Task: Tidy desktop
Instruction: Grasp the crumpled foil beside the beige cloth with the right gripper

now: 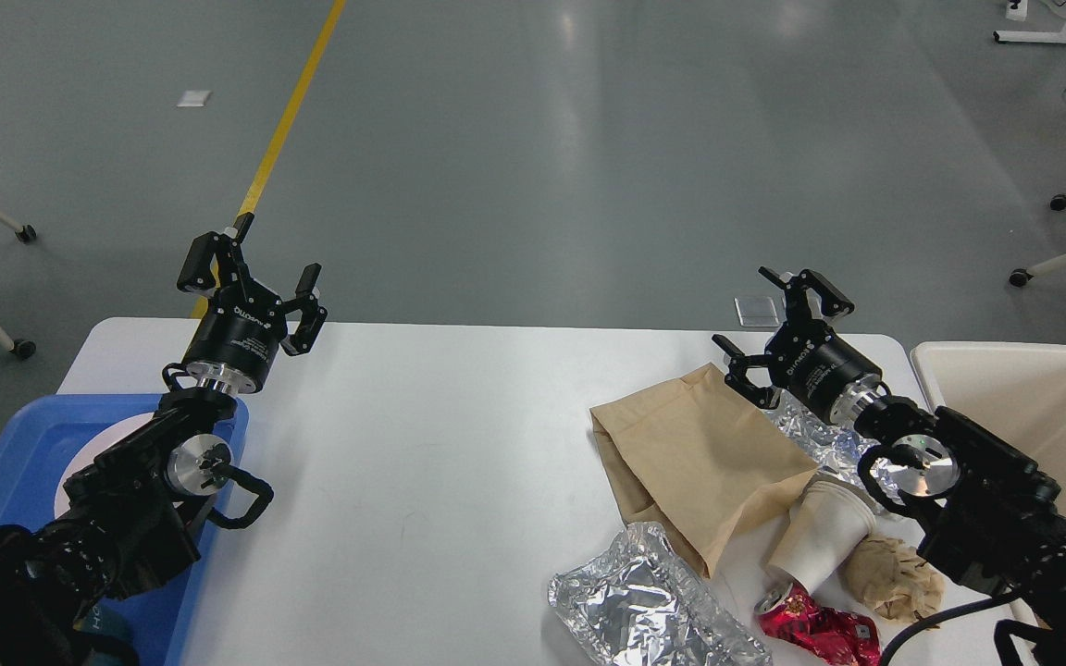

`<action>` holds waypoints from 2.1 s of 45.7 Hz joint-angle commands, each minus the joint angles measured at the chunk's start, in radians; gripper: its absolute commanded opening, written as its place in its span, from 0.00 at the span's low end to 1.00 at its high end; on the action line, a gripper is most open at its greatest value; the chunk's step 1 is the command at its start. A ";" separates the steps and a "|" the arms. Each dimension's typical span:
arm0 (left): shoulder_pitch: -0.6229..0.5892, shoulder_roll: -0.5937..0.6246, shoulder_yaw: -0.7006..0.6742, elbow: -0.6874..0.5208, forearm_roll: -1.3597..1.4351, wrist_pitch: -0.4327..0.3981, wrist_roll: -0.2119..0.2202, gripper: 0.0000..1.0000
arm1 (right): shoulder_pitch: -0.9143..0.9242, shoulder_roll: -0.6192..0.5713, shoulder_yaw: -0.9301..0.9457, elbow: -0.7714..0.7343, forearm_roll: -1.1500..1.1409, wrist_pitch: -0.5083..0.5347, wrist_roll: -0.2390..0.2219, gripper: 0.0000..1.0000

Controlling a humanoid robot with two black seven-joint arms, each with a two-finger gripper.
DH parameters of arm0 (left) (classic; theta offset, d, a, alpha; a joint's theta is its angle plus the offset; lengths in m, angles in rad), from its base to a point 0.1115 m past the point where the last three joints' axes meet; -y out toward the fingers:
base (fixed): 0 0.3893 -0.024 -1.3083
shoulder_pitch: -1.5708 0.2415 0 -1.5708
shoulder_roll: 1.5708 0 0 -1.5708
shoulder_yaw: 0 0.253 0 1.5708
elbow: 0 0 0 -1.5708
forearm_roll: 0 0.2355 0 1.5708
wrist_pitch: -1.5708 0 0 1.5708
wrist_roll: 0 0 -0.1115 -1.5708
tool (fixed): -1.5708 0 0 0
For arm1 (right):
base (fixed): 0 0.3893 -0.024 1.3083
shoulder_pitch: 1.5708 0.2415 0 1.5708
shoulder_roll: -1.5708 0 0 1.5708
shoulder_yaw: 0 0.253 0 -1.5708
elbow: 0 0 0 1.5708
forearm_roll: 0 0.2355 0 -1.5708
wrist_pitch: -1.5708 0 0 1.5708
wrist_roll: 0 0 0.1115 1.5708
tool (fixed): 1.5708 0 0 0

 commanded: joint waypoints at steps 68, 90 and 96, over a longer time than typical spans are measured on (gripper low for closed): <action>0.000 -0.001 0.000 0.000 0.001 0.001 0.000 0.96 | 0.197 -0.231 -0.358 -0.017 -0.005 0.005 0.000 1.00; 0.000 -0.001 0.000 0.000 -0.001 0.000 0.000 0.97 | 0.696 -0.477 -1.009 -0.008 -0.008 0.009 0.000 1.00; 0.000 0.000 0.000 0.000 -0.001 0.000 0.000 0.96 | 0.821 -0.486 -1.258 0.003 -0.008 0.012 0.000 1.00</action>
